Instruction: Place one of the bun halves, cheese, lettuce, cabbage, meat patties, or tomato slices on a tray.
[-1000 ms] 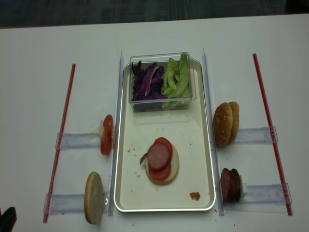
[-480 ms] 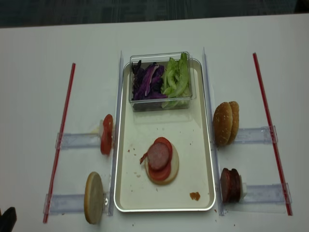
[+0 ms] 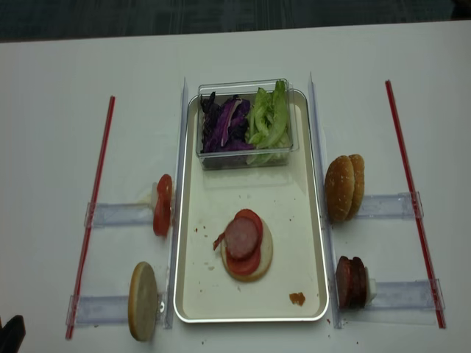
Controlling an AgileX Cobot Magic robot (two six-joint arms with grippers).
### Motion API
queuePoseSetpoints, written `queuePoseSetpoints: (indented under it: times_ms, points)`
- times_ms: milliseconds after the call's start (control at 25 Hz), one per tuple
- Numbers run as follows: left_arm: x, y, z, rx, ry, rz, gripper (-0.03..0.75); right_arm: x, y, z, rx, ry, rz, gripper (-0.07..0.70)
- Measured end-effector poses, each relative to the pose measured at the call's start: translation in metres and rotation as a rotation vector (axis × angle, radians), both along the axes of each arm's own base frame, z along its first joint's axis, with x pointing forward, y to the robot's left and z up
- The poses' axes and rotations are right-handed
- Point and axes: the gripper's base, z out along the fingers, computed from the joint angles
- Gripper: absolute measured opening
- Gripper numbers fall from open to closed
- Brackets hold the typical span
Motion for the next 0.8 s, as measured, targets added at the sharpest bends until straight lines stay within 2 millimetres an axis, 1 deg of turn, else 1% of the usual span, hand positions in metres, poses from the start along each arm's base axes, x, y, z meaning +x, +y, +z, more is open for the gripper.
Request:
queuePoseSetpoints:
  times_ms: [800]
  points:
    - [0.0,0.0,0.0,0.0,0.0,0.0,0.197,0.0023,0.0002,-0.0025,-0.003,-0.003,0.002,0.243]
